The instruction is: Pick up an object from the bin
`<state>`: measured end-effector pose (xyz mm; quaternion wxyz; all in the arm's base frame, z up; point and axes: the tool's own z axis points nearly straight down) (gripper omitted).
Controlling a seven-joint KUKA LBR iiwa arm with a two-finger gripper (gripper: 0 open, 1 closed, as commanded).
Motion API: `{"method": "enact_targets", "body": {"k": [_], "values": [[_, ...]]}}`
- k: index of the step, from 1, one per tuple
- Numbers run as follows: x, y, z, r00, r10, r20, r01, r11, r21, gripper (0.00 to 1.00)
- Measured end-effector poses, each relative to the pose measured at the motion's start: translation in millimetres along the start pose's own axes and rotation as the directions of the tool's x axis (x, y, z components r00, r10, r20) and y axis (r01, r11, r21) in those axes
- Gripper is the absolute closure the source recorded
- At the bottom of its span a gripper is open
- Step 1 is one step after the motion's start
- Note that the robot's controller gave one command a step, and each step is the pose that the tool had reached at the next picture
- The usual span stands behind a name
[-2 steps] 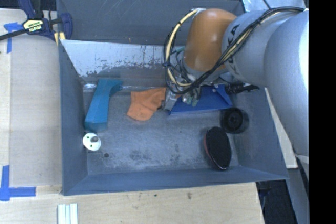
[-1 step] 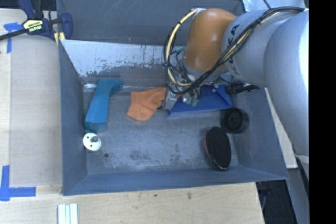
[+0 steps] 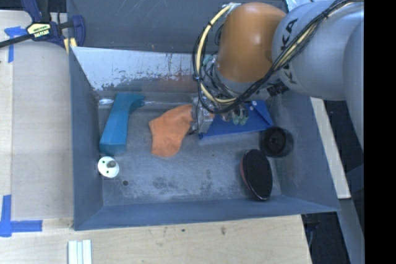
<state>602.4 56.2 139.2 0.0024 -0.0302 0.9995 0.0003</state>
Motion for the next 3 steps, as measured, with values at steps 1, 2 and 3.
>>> {"method": "enact_targets", "body": {"k": [1, 2, 3], "values": [[0.0, 0, 0, 1.000, 0.001, 0.000, -0.001, 1.000, 0.000, 1.00], [-0.7, 9, -54, 1.000, -0.017, -0.007, 0.017, 1.000, 0.000, 1.00], [3.5, -3, -122, 1.000, -0.022, -0.004, 0.022, 1.000, 0.000, 1.00]]}}
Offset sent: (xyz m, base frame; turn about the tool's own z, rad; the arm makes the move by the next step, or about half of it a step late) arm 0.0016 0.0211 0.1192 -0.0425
